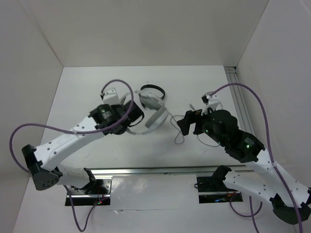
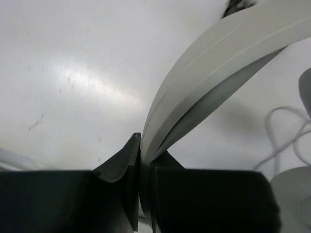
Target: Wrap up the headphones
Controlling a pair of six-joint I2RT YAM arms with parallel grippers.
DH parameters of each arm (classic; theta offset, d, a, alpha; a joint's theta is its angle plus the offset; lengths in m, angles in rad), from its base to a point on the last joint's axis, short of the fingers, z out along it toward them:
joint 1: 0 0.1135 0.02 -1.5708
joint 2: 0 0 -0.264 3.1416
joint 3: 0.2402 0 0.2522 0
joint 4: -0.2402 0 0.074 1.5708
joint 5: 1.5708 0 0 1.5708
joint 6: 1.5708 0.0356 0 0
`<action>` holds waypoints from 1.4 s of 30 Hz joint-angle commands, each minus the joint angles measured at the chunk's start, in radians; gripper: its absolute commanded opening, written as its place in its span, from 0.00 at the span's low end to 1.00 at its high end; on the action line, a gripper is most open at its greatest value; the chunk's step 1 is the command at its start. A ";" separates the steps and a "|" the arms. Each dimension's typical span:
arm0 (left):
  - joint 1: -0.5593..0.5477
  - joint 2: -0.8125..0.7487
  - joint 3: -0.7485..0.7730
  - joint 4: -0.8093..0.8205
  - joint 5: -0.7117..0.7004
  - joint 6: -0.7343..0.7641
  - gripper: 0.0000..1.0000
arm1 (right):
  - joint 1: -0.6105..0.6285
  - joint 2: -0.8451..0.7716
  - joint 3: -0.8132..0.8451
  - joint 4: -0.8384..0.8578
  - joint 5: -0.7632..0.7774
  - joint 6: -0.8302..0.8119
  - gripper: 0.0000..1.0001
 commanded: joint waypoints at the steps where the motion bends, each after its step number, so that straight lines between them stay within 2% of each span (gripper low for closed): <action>1: 0.027 -0.058 0.289 -0.152 -0.155 0.198 0.00 | -0.004 -0.089 -0.065 0.244 -0.234 -0.068 1.00; 2: 0.037 -0.058 0.347 -0.152 -0.155 0.246 0.00 | -0.004 -0.102 -0.103 0.317 -0.279 -0.080 1.00; 3: 0.048 -0.058 0.402 -0.138 -0.155 0.359 0.00 | -0.004 -0.113 -0.120 0.353 -0.297 -0.094 1.00; 4: 0.057 -0.058 0.506 -0.103 -0.141 0.424 0.00 | -0.004 -0.126 -0.137 0.387 -0.316 -0.104 1.00; 6: 0.099 -0.037 0.592 -0.062 -0.077 0.600 0.00 | -0.004 -0.136 -0.185 0.499 -0.346 -0.137 1.00; 10: 0.197 -0.006 0.774 -0.039 0.040 0.729 0.00 | -0.004 -0.107 -0.268 0.700 -0.331 -0.203 1.00; 15: 0.312 0.005 0.860 -0.014 0.231 0.797 0.00 | -0.004 0.051 -0.250 0.850 -0.359 -0.253 1.00; 20: 0.372 -0.029 0.848 0.006 0.295 0.817 0.00 | -0.024 0.223 -0.219 0.935 -0.432 -0.266 1.00; 22: 0.401 -0.050 0.847 0.006 0.318 0.817 0.00 | -0.052 0.255 -0.231 0.999 -0.483 -0.257 0.96; 23: 0.401 -0.050 0.847 0.006 0.318 0.826 0.00 | -0.067 0.272 -0.231 1.017 -0.509 -0.241 0.88; 27: 0.423 -0.059 0.847 0.006 0.318 0.826 0.00 | -0.159 0.343 -0.292 1.100 -0.649 -0.178 0.69; 28: 0.423 -0.059 0.838 0.006 0.318 0.826 0.00 | -0.159 0.343 -0.336 1.155 -0.678 -0.166 0.69; 31: 0.432 -0.069 0.829 0.017 0.318 0.808 0.00 | -0.187 0.343 -0.403 1.246 -0.704 -0.126 0.56; 32: 0.441 -0.069 0.817 0.017 0.318 0.808 0.00 | -0.196 0.355 -0.403 1.260 -0.715 -0.114 0.49; 33: 0.441 -0.069 0.803 0.029 0.318 0.799 0.00 | -0.196 0.373 -0.403 1.260 -0.724 -0.114 0.36; 35: 0.450 -0.069 0.794 0.038 0.318 0.790 0.00 | -0.196 0.383 -0.403 1.269 -0.738 -0.114 0.22; 37: 0.459 -0.078 0.772 0.060 0.318 0.790 0.00 | -0.196 0.395 -0.392 1.236 -0.726 -0.114 0.03; 39: 0.459 -0.078 0.714 0.108 0.318 0.837 0.00 | -0.196 0.359 -0.366 1.156 -0.683 -0.153 0.00; 40: 0.459 -0.087 0.681 0.132 0.274 0.852 0.00 | -0.181 0.332 -0.337 1.055 -0.578 -0.172 0.00; 42: 0.459 -0.115 0.560 0.213 0.220 0.900 0.00 | -0.136 0.233 -0.315 0.964 -0.439 -0.218 0.00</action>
